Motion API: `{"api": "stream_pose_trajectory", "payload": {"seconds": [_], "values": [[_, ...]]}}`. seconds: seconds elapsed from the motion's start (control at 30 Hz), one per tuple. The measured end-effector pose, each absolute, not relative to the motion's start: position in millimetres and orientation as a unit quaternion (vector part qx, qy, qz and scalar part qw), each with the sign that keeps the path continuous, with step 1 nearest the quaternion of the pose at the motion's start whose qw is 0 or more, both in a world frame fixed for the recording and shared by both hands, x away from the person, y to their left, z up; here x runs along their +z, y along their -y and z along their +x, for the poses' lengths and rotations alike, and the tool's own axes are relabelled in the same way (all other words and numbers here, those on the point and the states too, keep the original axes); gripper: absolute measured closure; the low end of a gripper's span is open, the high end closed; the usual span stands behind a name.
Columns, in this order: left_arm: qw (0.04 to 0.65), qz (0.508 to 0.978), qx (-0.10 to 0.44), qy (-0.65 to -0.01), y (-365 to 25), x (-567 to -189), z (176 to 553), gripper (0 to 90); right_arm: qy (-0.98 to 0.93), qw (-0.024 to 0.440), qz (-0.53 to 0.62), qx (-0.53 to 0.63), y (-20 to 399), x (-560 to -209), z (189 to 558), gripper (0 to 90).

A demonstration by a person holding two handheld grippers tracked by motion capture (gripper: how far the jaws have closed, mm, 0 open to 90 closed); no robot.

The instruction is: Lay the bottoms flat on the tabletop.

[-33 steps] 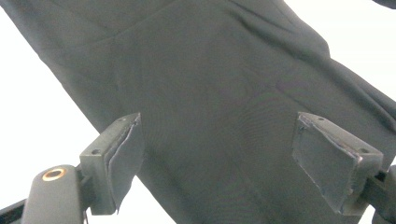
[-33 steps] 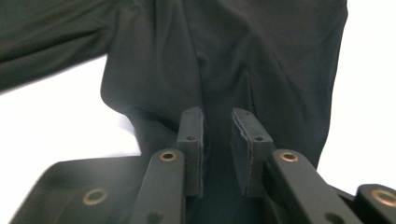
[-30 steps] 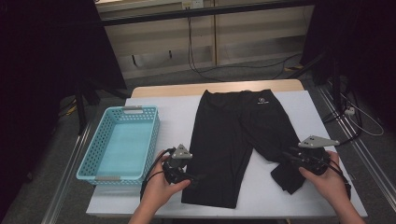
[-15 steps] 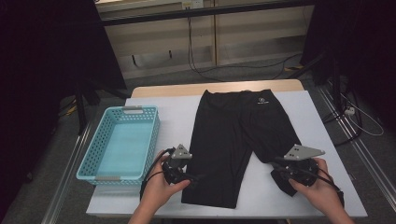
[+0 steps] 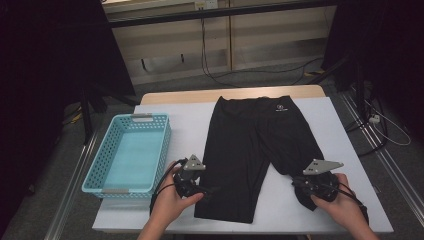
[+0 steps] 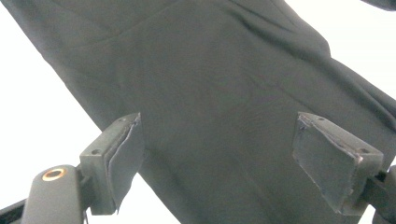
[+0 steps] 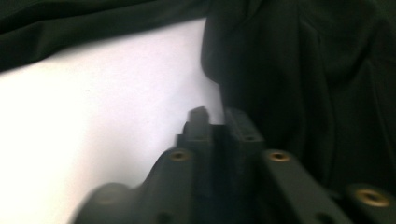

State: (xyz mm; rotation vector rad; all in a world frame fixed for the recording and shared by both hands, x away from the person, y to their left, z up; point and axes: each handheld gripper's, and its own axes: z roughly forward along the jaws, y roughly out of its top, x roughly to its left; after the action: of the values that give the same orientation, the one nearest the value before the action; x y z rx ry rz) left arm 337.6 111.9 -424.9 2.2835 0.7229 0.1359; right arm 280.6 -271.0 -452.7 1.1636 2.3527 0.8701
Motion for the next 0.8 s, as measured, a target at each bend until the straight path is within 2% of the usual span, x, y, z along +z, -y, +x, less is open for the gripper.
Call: {"api": "stream_pose_trajectory", "payload": {"seconds": [0.33,0.57,0.8], "values": [[0.364,0.886,0.053,-0.281,-111,-425,338,17.7,-0.829,0.171,0.407,0.344,270,-438,278,90.0],[0.363,0.888,0.052,-0.277,-110,-424,338,17.7,-0.799,0.187,0.399,0.408,279,-406,266,90.0],[0.363,0.888,0.052,-0.278,-109,-425,338,17.7,-0.781,0.202,0.427,0.408,301,-409,266,90.0]]}}
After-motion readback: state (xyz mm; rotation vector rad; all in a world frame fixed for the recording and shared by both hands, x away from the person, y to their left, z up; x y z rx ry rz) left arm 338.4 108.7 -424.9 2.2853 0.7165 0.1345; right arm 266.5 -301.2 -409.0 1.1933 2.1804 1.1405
